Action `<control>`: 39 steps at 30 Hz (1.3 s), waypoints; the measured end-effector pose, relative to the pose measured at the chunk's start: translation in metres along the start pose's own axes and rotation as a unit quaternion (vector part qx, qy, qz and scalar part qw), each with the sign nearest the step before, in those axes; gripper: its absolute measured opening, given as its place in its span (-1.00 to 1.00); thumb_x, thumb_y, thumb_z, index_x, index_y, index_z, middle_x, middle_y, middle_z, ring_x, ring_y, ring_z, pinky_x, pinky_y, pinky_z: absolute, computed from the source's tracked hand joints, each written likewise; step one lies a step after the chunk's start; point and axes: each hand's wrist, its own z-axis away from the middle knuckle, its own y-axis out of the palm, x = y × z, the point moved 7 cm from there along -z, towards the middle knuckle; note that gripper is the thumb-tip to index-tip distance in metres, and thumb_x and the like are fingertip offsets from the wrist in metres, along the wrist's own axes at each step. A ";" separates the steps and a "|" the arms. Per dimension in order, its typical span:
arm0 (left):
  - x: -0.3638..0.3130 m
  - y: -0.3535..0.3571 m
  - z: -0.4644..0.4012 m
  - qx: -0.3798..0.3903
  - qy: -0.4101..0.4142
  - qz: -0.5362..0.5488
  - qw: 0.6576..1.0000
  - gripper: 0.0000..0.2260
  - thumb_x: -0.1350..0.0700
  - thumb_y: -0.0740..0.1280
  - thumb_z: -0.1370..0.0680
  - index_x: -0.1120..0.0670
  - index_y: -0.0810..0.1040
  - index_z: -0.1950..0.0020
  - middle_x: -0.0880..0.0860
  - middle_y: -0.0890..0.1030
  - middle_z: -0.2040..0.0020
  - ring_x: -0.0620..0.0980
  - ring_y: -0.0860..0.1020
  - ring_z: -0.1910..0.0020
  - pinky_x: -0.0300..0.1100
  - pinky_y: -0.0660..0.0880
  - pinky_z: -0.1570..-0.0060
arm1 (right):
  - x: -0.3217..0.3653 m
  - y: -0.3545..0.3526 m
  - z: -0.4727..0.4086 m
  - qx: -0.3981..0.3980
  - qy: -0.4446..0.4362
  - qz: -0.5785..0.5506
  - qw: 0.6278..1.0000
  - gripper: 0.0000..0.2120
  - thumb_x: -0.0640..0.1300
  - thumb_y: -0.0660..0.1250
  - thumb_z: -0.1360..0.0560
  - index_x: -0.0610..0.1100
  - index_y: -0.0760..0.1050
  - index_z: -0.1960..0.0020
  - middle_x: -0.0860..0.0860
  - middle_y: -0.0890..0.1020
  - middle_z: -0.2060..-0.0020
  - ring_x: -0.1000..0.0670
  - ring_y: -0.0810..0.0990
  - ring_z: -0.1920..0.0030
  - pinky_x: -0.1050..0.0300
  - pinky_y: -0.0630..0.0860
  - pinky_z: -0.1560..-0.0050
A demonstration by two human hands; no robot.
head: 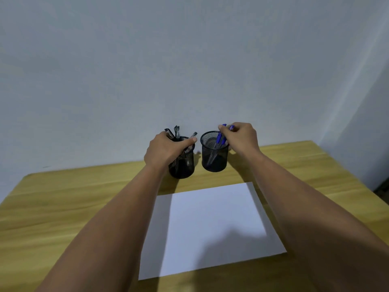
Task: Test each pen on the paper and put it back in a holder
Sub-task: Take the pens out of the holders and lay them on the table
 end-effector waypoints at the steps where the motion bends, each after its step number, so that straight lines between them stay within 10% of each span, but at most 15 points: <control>1: -0.003 -0.001 0.000 -0.006 0.002 -0.017 1.000 -0.31 -0.56 0.43 -0.10 -0.07 0.55 0.04 -0.16 0.63 0.08 0.00 0.60 0.02 -0.03 0.56 -0.04 | 0.000 0.002 0.000 0.002 -0.002 -0.006 1.000 -0.52 0.23 0.49 -0.49 -0.22 0.66 0.18 -0.08 0.72 0.31 -0.14 0.72 0.18 -0.13 0.70 0.07; 11: -0.008 0.002 -0.009 -0.029 0.040 -0.018 0.999 -0.77 -0.16 0.30 -0.47 -0.02 0.56 0.08 -0.04 0.64 0.12 0.12 0.61 0.04 -0.06 0.54 0.06 | 0.011 0.019 0.002 0.022 -0.006 -0.018 1.000 -0.68 0.24 0.49 -0.40 -0.01 0.73 0.26 0.08 0.75 0.32 -0.07 0.75 0.13 -0.23 0.68 -0.11; 39: -0.011 0.007 -0.018 0.010 0.089 -0.011 0.996 -0.77 -0.11 0.14 -0.67 0.02 0.47 -0.06 0.00 0.55 0.02 0.11 0.50 -0.02 -0.05 0.42 0.01 | 0.030 0.025 0.013 -0.012 -0.005 -0.008 1.000 -0.62 0.20 0.46 -0.57 -0.12 0.75 0.12 -0.01 0.72 0.22 -0.10 0.61 0.05 -0.17 0.43 -0.32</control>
